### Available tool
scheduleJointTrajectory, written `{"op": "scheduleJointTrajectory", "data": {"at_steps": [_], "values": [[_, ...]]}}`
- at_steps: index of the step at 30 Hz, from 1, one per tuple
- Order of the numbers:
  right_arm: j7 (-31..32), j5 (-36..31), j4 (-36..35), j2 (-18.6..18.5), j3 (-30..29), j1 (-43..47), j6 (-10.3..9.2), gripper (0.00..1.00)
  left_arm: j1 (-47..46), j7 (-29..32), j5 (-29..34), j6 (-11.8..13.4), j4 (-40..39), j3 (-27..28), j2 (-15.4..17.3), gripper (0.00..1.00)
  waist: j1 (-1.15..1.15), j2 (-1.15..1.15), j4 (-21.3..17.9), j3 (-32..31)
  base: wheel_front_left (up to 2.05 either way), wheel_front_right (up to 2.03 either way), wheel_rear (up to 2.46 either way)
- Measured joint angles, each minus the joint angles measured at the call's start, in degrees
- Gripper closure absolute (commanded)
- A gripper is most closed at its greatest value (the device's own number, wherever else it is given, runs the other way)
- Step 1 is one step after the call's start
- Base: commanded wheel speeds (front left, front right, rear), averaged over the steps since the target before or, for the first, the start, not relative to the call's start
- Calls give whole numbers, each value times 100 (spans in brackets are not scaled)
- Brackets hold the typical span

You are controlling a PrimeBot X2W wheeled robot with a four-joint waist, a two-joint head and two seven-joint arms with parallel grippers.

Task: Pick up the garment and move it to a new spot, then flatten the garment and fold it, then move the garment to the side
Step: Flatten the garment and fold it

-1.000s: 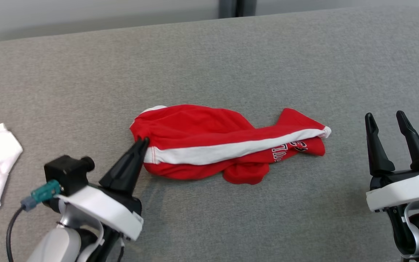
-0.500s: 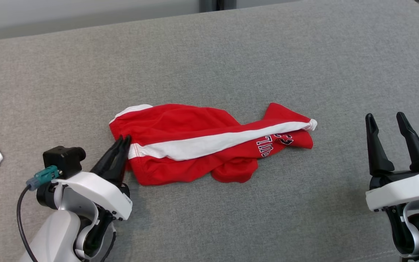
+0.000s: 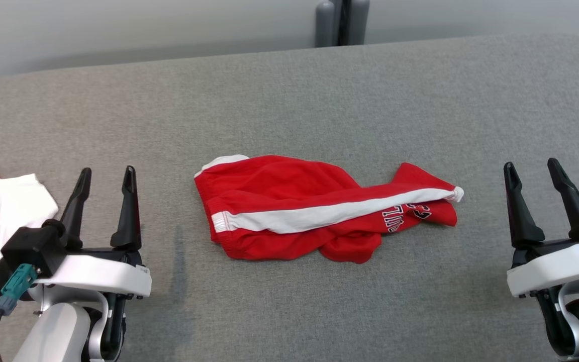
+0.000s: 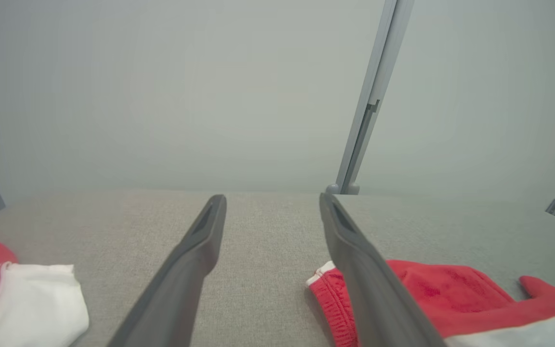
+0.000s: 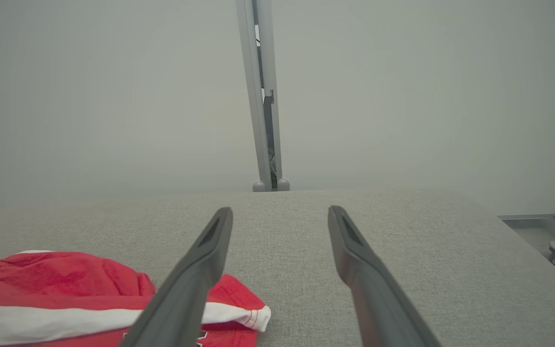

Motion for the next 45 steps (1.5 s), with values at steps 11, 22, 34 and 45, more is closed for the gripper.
{"op": "scheduleJointTrajectory", "data": {"at_steps": [11, 22, 34, 45], "values": [[76, -93, -11, -23, 100, 221, 0, 0, 528, -43, 402, 257, -583, 73, 221, 0, 0, 0, 209, -373, 0, 0, 0], [134, -85, -83, -9, 105, 261, 0, 0, 561, 240, 493, 301, -859, -154, 288, 0, 0, 0, 205, -290, 0, 0, 0], [168, -51, -36, 27, 223, 168, 0, 0, 67, 1582, 78, -563, -255, -1123, 62, 0, 0, 0, 42, 74, 0, 0, 0], [114, -48, 122, 44, 202, 83, 0, 0, -198, 1720, -219, -839, 172, -1149, -35, 100, 0, 0, -191, 395, 0, 0, 0]]}}
